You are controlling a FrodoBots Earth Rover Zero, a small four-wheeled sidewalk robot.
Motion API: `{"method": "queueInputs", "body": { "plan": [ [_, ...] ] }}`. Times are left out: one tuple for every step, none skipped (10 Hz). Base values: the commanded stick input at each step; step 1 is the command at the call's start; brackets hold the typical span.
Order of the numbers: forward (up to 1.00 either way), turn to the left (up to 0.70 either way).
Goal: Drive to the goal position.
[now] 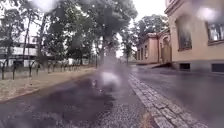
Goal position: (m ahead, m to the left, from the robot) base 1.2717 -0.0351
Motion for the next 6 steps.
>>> {"method": "queueInputs", "body": {
  "plan": [
    [0.7,-0.12],
    [0.7,-0.13],
    [0.7,-0.14],
    [0.7,-0.14],
    [0.7,-0.14],
    [0.7,-0.14]
  ]
}}
